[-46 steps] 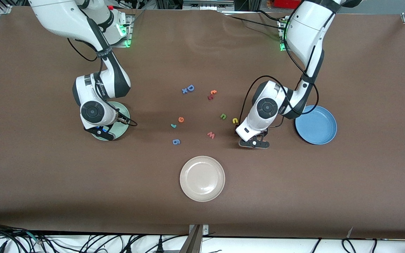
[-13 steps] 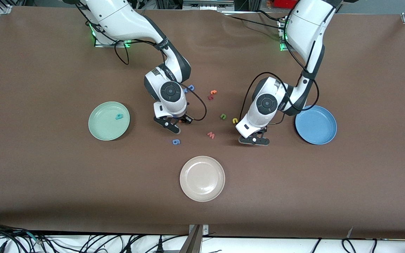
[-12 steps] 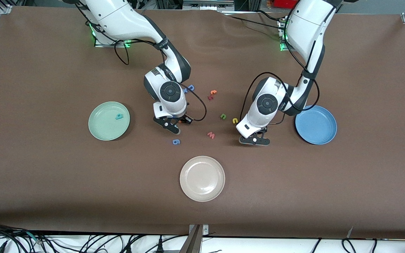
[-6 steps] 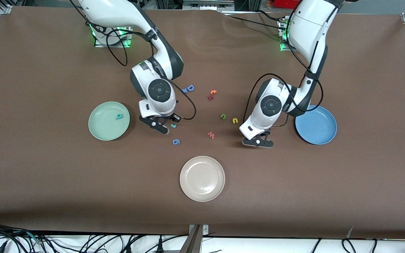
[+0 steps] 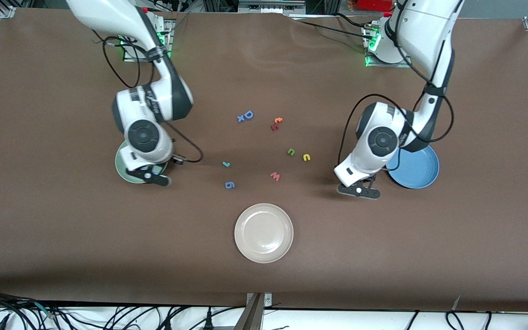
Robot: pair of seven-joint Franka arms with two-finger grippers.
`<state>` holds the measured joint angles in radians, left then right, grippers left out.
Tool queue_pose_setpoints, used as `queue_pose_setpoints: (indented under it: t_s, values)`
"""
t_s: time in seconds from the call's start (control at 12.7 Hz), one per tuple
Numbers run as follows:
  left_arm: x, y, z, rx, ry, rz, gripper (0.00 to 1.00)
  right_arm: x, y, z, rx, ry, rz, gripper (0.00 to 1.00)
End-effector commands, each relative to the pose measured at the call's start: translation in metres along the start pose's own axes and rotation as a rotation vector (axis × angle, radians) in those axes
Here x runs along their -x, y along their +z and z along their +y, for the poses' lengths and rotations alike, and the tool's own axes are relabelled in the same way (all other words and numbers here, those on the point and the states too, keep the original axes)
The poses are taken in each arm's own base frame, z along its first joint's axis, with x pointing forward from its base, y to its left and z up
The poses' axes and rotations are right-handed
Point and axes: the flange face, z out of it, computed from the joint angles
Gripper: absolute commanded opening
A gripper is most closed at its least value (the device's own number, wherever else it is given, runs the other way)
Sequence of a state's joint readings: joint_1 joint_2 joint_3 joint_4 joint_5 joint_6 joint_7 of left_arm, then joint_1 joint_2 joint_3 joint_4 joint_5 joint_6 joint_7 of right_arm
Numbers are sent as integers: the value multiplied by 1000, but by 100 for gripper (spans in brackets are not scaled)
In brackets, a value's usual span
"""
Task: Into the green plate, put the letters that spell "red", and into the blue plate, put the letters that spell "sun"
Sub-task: 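Place the orange e on the green plate while the left places 2 on blue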
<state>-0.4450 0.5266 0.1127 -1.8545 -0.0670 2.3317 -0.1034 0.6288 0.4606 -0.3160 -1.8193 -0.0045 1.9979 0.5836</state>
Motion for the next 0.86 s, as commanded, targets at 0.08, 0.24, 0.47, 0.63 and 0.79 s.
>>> queue_pose_setpoints:
  t_s: [0.08,0.24,0.47,0.63,0.79]
  values:
    - [26,-31,-67,20,114,-32,7,-6,43,77,-17,-114,-7,11]
    - [39,-29,-108,28,169,-47,7,-2,73,103,-27,-137,8,11]
    - [62,-28,-161,36,245,-64,8,8,118,116,-32,-136,42,11]
    - [79,-28,-184,50,264,-74,8,11,123,116,-29,-134,29,12]
    - [88,-17,-190,56,254,-98,8,15,127,112,-70,-93,5,13]
